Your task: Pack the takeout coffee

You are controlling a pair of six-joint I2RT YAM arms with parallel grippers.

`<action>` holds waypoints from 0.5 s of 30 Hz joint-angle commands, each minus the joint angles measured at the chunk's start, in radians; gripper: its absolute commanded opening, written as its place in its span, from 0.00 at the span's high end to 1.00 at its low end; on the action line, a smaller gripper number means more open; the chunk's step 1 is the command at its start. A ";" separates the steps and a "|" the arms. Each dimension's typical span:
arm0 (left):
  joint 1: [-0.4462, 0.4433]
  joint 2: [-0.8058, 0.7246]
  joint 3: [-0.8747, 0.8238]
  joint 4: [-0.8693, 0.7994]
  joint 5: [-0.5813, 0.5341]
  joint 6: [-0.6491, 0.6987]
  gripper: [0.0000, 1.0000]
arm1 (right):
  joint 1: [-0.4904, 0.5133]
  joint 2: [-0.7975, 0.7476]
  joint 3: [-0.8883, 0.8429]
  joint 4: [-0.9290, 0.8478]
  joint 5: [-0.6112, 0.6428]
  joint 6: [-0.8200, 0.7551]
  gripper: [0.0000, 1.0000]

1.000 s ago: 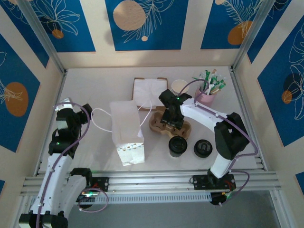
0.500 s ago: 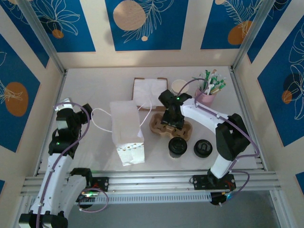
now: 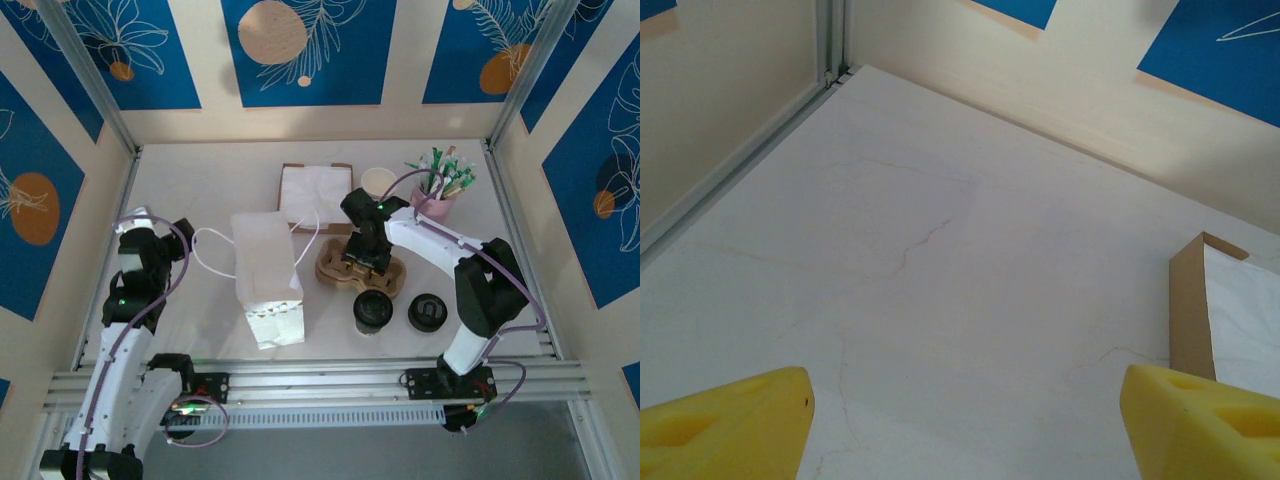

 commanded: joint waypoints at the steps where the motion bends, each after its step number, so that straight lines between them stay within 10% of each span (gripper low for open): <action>1: -0.002 -0.003 -0.009 0.019 0.012 0.016 0.20 | 0.003 -0.035 0.022 -0.005 -0.024 -0.027 0.40; 15: -0.002 -0.006 -0.009 0.019 0.009 0.020 0.20 | 0.005 -0.133 0.042 -0.007 -0.033 -0.101 0.43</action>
